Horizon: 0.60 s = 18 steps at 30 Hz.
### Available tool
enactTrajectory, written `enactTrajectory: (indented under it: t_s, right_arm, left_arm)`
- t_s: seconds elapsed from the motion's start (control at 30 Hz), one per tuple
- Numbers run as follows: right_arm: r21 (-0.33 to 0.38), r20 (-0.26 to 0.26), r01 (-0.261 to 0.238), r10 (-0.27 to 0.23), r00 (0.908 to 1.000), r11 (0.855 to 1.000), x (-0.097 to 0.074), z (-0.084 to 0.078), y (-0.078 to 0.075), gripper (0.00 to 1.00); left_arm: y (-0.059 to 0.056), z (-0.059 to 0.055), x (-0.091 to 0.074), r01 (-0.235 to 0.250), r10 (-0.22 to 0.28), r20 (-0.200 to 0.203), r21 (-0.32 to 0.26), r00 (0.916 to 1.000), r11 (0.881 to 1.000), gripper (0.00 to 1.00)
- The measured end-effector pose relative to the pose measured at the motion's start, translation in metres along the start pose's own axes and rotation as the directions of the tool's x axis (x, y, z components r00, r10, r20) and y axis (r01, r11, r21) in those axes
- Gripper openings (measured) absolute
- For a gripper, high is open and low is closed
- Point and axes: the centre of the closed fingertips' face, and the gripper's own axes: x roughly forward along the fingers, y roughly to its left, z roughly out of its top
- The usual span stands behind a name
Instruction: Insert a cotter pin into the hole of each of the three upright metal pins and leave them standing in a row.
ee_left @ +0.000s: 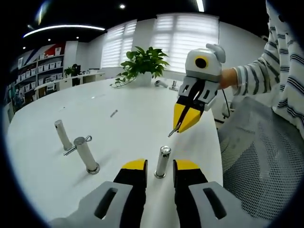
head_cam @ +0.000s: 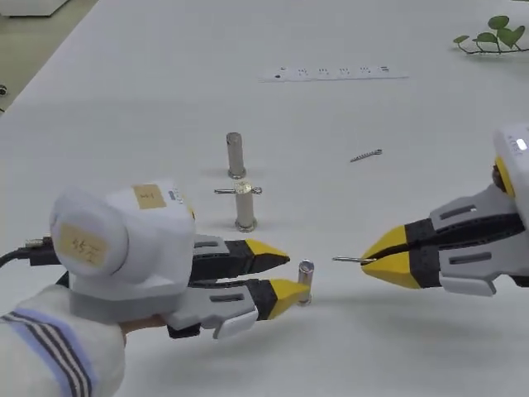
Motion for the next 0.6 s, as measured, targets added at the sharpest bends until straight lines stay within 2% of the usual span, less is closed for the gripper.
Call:
enactTrajectory:
  t_s: [0.3,0.43,0.5,0.6]
  right_arm:
    - [0.015,0.001,-0.005,0.005,1.0,1.0,0.002,-0.004,0.004,0.03]
    - [0.023,0.008,-0.021,0.02,0.9998,1.0,0.004,-0.004,0.007,0.03]
    - [0.027,0.012,-0.026,0.026,0.9996,0.999,0.005,-0.003,0.007,0.03]
    - [0.033,0.015,-0.038,0.037,0.9992,0.999,0.008,-0.003,0.007,0.03]
  left_arm:
    - [-0.002,-0.009,0.015,0.014,-0.014,-0.031,-0.002,0.9994,1.0,0.19]
    - [-0.003,-0.011,0.017,0.021,-0.021,-0.036,0.0,0.9991,1.0,0.15]
    - [-0.005,-0.012,0.018,0.039,-0.039,-0.04,0.001,0.9984,0.999,0.11]
    - [-0.003,-0.012,0.019,0.034,-0.034,-0.039,0.003,0.9987,0.999,0.09]
